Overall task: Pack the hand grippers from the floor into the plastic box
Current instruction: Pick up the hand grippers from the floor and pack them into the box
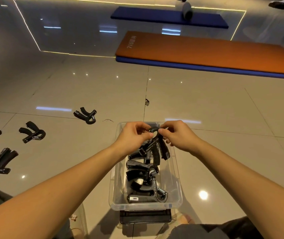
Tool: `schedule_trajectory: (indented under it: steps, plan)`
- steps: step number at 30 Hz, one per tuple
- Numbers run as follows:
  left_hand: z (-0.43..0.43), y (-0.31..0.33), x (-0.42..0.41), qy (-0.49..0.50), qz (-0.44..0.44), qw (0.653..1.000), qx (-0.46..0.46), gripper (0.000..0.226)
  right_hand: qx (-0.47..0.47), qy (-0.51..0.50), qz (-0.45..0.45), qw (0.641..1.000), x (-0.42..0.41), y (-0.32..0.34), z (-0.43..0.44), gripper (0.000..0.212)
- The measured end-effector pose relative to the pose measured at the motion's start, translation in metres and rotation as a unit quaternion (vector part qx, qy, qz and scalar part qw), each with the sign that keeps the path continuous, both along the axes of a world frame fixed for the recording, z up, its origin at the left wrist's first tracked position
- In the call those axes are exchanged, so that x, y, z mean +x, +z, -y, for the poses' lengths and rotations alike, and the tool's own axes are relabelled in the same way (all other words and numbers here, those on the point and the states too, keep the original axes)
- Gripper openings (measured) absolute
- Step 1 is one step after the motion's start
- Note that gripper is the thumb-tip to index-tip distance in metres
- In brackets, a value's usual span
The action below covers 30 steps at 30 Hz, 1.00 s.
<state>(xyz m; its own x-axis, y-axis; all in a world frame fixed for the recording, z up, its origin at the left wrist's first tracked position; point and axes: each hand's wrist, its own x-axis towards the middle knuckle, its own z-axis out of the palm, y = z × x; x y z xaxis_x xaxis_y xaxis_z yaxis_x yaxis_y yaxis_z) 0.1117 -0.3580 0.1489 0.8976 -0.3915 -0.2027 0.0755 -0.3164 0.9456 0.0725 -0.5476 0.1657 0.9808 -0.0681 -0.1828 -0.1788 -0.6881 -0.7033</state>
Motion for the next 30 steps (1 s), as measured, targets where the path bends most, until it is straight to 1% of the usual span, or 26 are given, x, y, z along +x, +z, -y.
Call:
schedule_trajectory:
  steps: [2, 4, 6, 7, 12, 17, 19, 21, 23, 27, 30]
  plan:
    - [0.001, 0.0, -0.002, 0.004, 0.017, 1.0, -0.006, 0.017, 0.1, -0.035, -0.041, 0.994, -0.002, 0.004, 0.0, 0.021]
    - [0.001, 0.0, -0.003, -0.002, 0.033, 0.999, -0.004, 0.015, 0.185, -0.064, -0.072, 0.978, -0.005, 0.009, 0.0, 0.025]
    - [0.003, 0.0, -0.006, -0.012, 0.048, 0.999, 0.005, 0.013, 0.246, -0.081, -0.087, 0.962, -0.005, 0.012, 0.0, 0.029]
    - [0.005, 0.001, -0.008, -0.014, 0.056, 0.998, 0.009, 0.014, 0.262, -0.091, -0.089, 0.957, -0.005, 0.013, -0.001, 0.029]
    - [0.012, -0.002, -0.014, -0.012, 0.129, 0.991, 0.038, 0.023, 0.286, -0.129, -0.101, 0.944, -0.003, 0.013, 0.001, 0.024]
    - [0.014, -0.006, -0.017, -0.033, 0.14, 0.989, 0.037, 0.028, 0.298, -0.146, -0.122, 0.935, -0.003, 0.013, 0.001, 0.019]
    - [0.012, -0.009, -0.017, -0.039, 0.133, 0.99, 0.029, 0.029, 0.283, -0.148, -0.118, 0.94, -0.002, 0.014, 0.002, 0.017]
    - [0.005, -0.013, -0.011, -0.029, 0.151, 0.987, 0.049, 0.029, 0.264, -0.147, -0.115, 0.946, -0.002, 0.014, 0.006, 0.019]
    - [-0.008, -0.018, 0.0, -0.026, 0.2, 0.975, 0.098, 0.033, 0.256, -0.145, -0.119, 0.948, -0.002, 0.014, 0.012, 0.02]
    - [-0.028, -0.026, 0.015, -0.118, 0.223, 0.95, 0.182, 0.065, 0.246, -0.121, -0.143, 0.951, -0.002, 0.011, 0.021, 0.024]
    - [-0.026, -0.027, 0.018, -0.174, 0.289, 0.91, 0.24, 0.077, 0.214, -0.087, -0.161, 0.96, -0.001, 0.009, 0.027, 0.027]
